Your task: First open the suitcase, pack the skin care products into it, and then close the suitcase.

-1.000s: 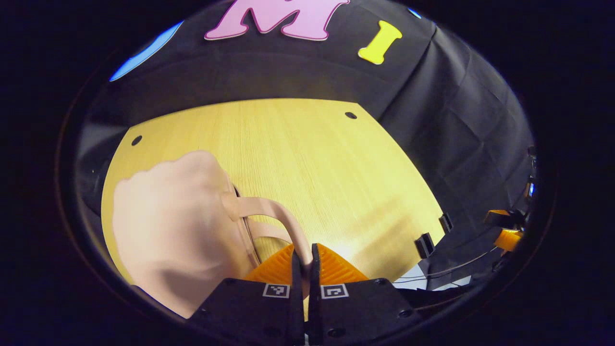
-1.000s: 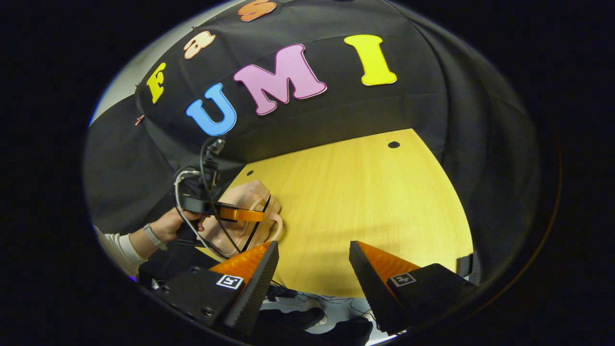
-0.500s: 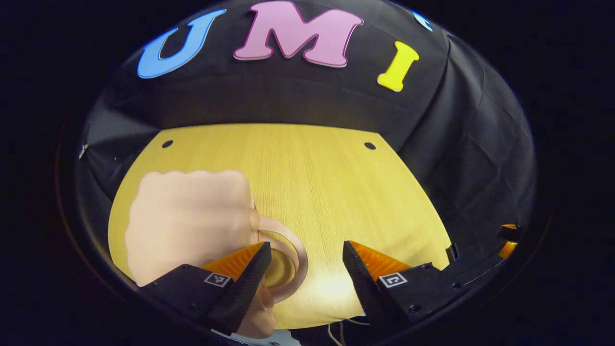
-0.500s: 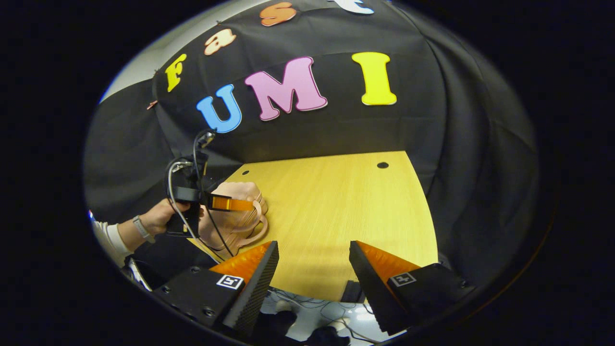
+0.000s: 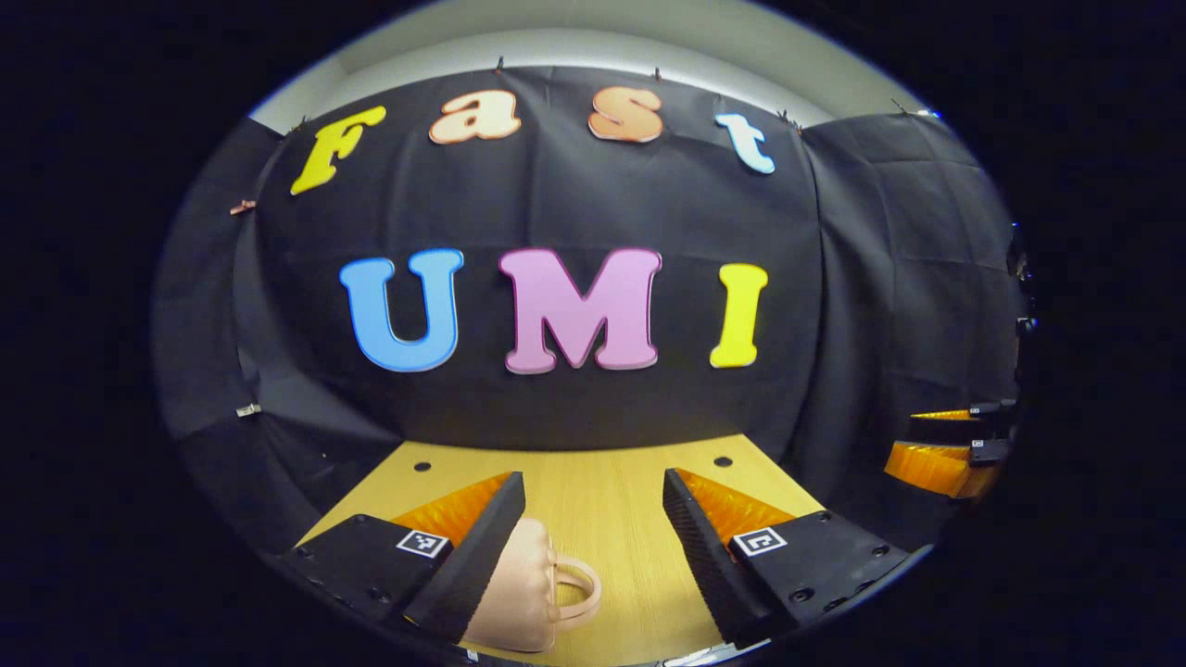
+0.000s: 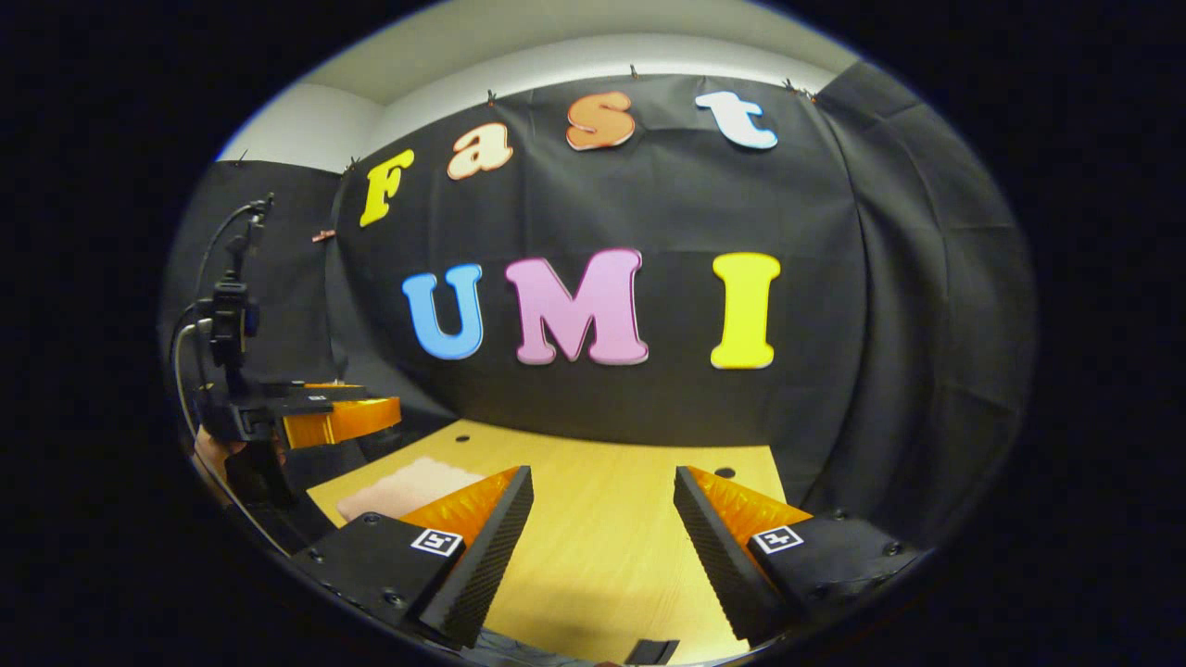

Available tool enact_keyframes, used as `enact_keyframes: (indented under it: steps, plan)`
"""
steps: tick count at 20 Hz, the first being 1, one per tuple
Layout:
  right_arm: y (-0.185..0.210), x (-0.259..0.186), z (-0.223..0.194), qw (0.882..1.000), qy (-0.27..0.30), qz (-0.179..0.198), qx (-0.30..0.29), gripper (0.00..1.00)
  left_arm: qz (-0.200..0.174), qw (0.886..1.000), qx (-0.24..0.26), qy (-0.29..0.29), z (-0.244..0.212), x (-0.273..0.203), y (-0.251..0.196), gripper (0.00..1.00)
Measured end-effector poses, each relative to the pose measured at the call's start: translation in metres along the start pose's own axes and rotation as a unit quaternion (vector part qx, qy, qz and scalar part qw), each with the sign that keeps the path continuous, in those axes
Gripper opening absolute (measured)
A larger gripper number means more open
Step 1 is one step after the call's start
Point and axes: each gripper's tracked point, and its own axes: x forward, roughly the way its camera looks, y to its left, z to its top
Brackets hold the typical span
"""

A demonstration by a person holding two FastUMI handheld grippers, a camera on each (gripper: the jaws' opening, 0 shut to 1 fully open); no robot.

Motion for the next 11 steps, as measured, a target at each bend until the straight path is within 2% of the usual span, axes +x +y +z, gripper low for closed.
enact_keyframes:
  steps: [2, 5, 7, 8, 11]
  plan:
    - [0.005, 0.002, 0.017, 1.000, -0.023, -0.012, -0.016, 0.97, 0.018, 0.999, 0.001, -0.041, 0.031, -0.018, 0.010, 0.95]
    - [0.013, 0.005, 0.035, 0.998, -0.049, -0.021, -0.025, 0.97, 0.015, 0.996, 0.025, -0.084, 0.059, -0.034, 0.019, 0.93]
    - [0.020, 0.004, 0.040, 0.998, -0.060, -0.025, -0.025, 1.00, 0.010, 0.995, 0.036, -0.092, 0.063, -0.035, 0.016, 0.95]
    - [0.024, 0.004, 0.042, 0.997, -0.064, -0.023, -0.024, 0.97, 0.005, 0.995, 0.036, -0.093, 0.063, -0.033, 0.014, 0.95]
    - [0.033, 0.002, 0.045, 0.997, -0.068, -0.022, -0.026, 1.00, 0.000, 0.995, 0.022, -0.097, 0.066, -0.036, 0.017, 0.96]
